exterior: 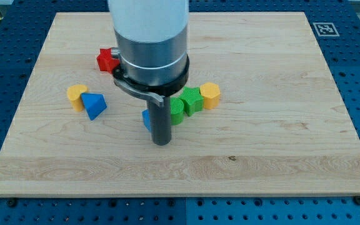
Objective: Push the blue triangle to the left of thee blue cube
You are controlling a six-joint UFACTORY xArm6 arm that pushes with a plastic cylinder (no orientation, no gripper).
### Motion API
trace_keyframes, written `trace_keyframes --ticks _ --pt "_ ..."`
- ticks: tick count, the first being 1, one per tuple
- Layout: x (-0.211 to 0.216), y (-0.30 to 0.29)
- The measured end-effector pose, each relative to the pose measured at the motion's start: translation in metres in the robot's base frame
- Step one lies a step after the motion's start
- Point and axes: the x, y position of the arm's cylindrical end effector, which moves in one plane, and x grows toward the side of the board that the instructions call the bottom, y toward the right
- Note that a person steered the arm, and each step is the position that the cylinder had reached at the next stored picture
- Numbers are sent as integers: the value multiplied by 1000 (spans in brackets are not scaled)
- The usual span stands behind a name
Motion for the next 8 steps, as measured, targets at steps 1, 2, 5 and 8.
trace_keyframes --ticks 1,2,5,8 --pt "-6 -10" --pt "-13 -18" --pt "11 -72" --pt "-39 -214"
